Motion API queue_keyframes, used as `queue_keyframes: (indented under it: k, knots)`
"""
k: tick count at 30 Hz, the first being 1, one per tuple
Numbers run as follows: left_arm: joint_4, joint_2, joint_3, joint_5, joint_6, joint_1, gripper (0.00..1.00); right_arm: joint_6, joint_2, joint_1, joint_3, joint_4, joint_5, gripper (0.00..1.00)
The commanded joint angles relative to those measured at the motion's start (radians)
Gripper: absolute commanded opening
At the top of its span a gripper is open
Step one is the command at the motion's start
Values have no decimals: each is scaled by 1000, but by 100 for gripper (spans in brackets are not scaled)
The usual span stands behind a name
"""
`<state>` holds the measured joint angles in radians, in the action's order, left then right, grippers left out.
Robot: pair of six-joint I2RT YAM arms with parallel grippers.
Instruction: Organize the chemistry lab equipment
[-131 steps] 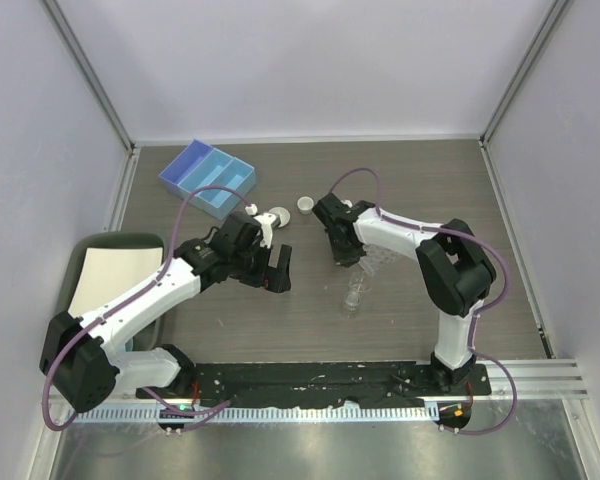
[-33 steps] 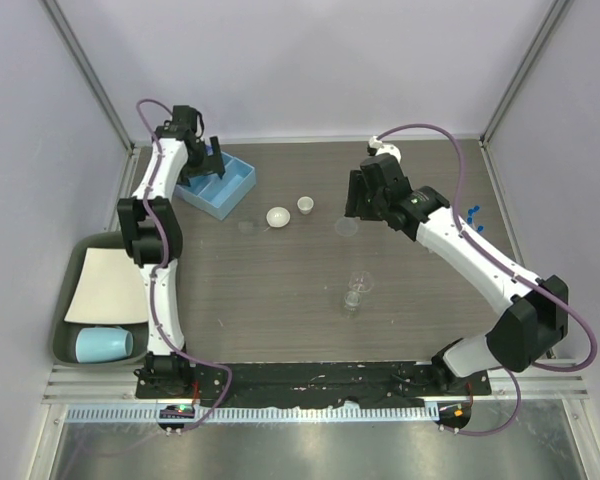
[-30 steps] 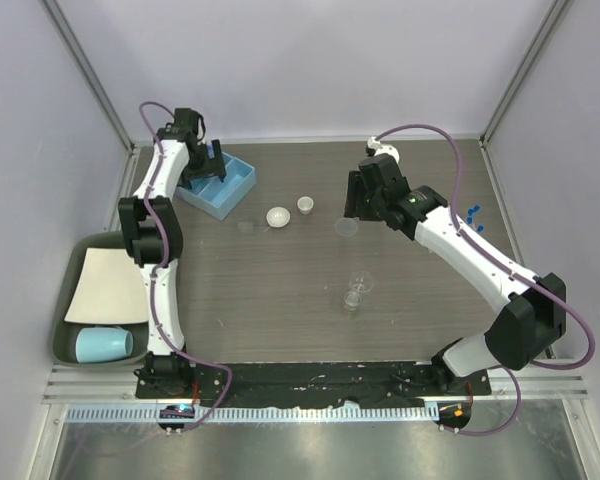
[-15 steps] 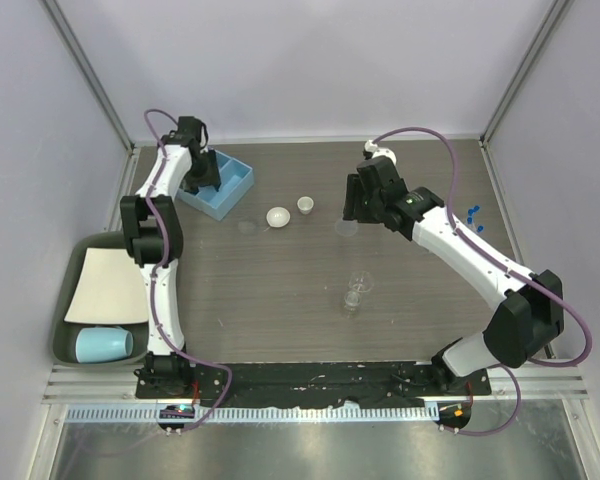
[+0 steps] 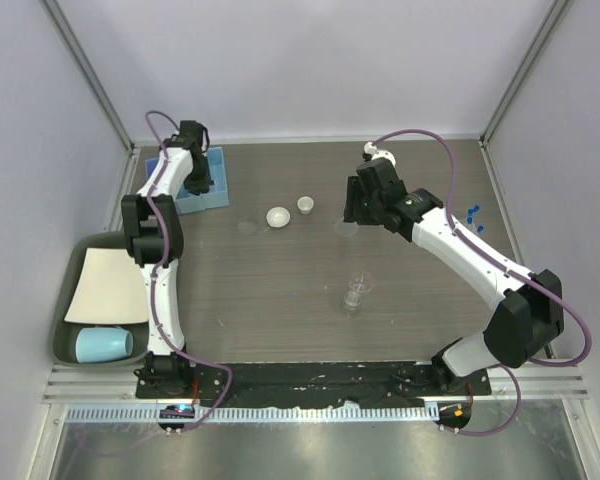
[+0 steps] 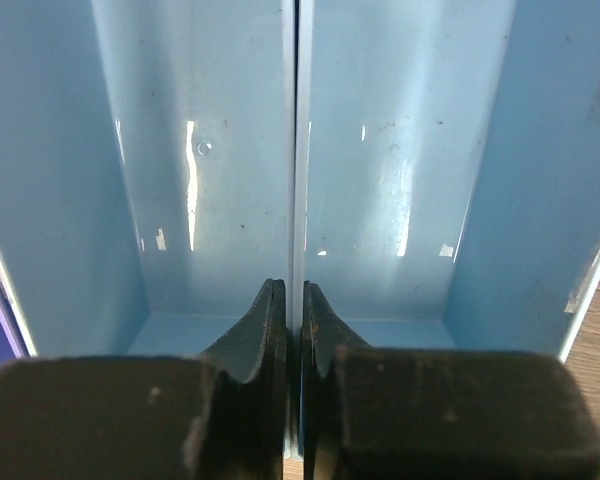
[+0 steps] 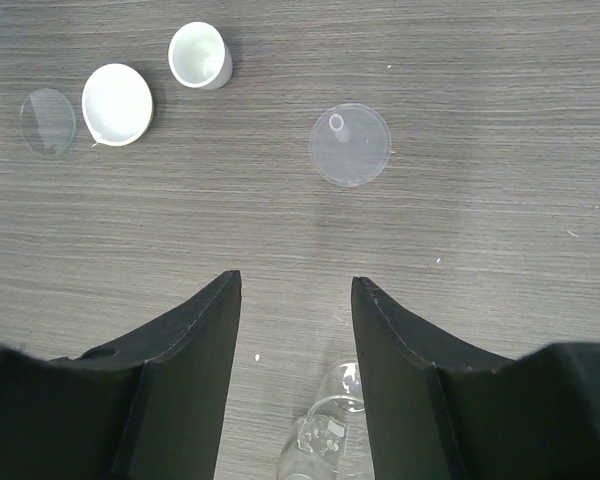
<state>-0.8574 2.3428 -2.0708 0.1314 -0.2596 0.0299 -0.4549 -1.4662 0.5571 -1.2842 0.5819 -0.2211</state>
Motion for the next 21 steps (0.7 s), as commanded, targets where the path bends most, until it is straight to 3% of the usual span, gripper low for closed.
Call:
queue_keyframes:
  k: [1,11,21]
  knots:
    - [23,-40,1,47,0,-5,0,-8,41,6,0,-40,0,53]
    - [12,-227,47,54,-15,21,0,-13,53,7,13,-53,3,52]
    - [-28,-486,195,65,-12,186,0,-10,101,18,17,-27,-14,52]
